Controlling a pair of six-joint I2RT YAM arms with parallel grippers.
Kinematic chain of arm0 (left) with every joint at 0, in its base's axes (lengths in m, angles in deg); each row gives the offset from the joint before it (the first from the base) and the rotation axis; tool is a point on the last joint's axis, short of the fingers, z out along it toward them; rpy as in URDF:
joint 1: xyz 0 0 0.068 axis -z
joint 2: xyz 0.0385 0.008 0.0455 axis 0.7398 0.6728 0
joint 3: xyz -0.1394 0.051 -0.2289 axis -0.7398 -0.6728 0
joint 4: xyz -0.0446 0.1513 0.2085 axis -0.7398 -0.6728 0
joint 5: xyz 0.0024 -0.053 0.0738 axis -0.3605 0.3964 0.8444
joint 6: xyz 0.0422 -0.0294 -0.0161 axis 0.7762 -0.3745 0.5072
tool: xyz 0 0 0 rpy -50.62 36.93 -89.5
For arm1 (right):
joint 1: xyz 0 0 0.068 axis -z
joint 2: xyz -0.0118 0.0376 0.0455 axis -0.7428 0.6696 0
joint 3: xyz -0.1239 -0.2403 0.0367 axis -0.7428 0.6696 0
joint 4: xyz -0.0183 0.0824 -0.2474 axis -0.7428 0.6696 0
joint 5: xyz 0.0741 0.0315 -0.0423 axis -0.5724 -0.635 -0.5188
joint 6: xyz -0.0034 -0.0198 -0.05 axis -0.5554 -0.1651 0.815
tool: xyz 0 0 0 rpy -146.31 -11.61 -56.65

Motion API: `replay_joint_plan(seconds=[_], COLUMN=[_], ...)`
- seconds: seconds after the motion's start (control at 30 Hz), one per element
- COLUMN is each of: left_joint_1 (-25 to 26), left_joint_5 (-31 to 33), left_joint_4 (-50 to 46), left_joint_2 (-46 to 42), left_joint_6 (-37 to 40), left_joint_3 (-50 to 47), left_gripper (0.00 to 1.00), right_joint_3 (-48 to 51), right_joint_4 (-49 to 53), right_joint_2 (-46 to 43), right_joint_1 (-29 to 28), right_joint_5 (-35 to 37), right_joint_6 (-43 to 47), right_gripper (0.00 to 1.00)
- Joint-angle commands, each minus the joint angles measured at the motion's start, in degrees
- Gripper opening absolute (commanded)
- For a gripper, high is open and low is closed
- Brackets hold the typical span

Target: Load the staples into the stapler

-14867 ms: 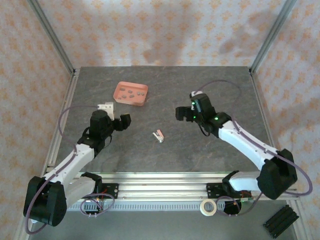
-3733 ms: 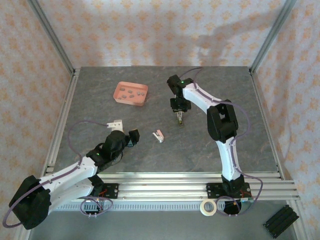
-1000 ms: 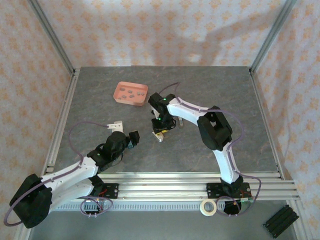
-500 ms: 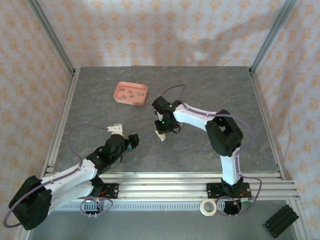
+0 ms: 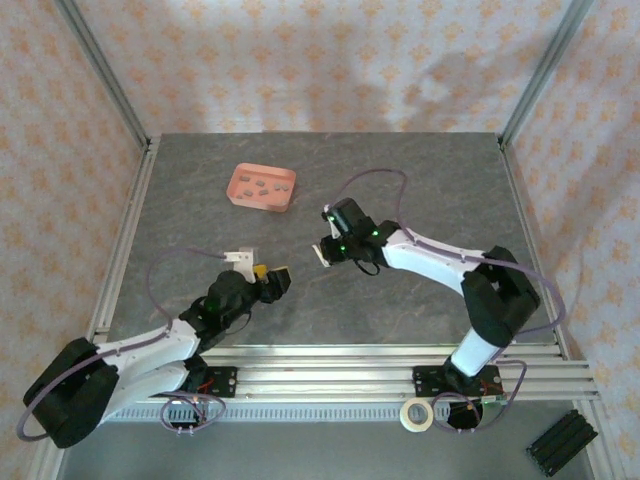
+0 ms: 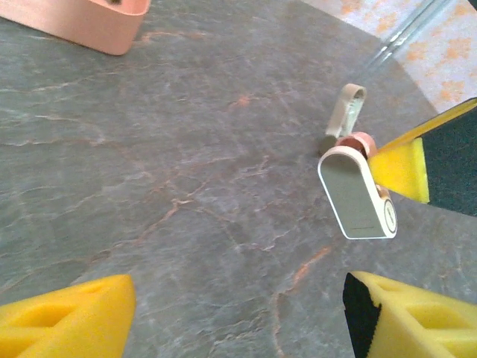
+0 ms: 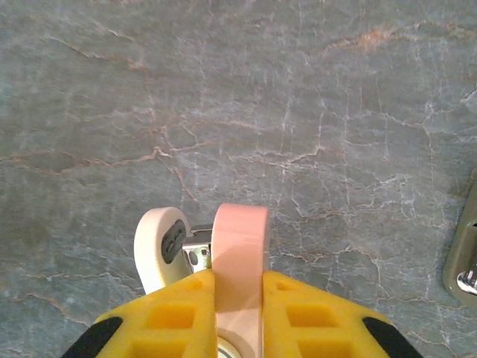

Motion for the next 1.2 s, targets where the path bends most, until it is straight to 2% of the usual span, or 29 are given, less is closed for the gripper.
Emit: replay_joint_plan(seconds=[0.0, 0.2, 0.33, 0.47, 0.83, 1.17], left_joint_1=[-0.17, -1.31, -2.37, -3.09, -3.1, -3.08], left_joint_5=[-3.26, -7.51, -10.63, -12.04, -13.85, -12.34], left_joint_4=[10.34, 19.87, 26.54, 29.23, 25.87, 25.57], left_joint_2=[3.27, 10.68, 15.79, 18.84, 21.6, 23.67], left_joint_6=[-1.72, -8.65, -14.08, -16.58, -17.23, -17.21], left_joint_3=[1.47, 5.37, 7.53, 8.61, 12.41, 12.67], left_gripper=[0.75, 0.73, 0.69, 0.66, 0.62, 0.57], right_joint_3=[3.3, 7.28, 8.4, 8.41, 9.26, 10.16], right_joint_4=[-7.86, -12.21, -14.27, -14.78, -16.58, -17.88], right_joint_2=[-4.56, -9.01, -9.92, -9.92, -10.77, -11.98], right_joint_1=[-0.08, -0.09, -0.1, -0.08, -0.08, -0.09], right_joint_5=[0.36, -1.16, -2.93, -4.05, -5.23, -5.69], right_joint_6=[1.29, 2.32, 1.96, 1.33, 0.62, 0.36], right_gripper=[0.18, 0.18, 0.18, 0.18, 0.17, 0.17])
